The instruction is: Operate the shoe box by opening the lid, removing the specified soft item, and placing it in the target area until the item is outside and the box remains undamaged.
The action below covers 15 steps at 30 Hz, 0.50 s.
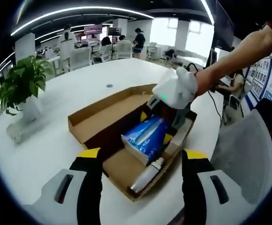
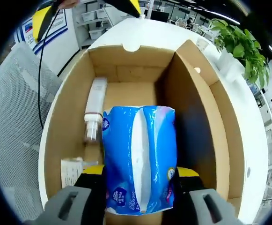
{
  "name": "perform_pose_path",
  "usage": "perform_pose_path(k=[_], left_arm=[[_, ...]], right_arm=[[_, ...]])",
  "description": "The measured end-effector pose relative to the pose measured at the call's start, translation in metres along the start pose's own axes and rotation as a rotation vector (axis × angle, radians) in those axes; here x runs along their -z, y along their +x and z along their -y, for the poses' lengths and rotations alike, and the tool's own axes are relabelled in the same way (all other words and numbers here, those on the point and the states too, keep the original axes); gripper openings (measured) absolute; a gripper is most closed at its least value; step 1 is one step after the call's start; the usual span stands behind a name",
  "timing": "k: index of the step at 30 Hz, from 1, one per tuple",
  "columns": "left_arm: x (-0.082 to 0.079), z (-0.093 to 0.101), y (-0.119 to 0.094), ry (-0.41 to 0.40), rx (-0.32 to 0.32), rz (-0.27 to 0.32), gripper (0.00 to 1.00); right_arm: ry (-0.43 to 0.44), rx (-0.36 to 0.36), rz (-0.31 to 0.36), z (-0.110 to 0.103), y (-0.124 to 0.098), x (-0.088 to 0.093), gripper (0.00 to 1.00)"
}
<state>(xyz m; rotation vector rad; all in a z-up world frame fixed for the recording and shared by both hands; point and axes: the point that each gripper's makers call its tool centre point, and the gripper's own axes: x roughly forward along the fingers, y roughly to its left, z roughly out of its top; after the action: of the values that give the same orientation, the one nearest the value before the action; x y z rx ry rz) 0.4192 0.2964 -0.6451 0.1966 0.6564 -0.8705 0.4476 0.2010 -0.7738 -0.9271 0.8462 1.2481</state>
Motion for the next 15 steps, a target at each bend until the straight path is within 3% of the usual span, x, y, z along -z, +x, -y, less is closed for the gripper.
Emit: perform_pose_path(k=[4,11,15], left_arm=[[0.001,-0.001,0.014,0.036,0.021,-0.036,0.68],[-0.004,0.007,0.036,0.059,0.087,-0.065,0.69],[-0.001,0.009,0.054,0.135,0.106,-0.117,0.69]], right_arm=[[-0.021,0.003,-0.007,0.002,0.002,-0.002,0.56],[0.037,0.01,0.025,0.01,-0.009,0.001,0.64],[0.038,-0.007,0.02,0.007,-0.011,0.005,0.64]])
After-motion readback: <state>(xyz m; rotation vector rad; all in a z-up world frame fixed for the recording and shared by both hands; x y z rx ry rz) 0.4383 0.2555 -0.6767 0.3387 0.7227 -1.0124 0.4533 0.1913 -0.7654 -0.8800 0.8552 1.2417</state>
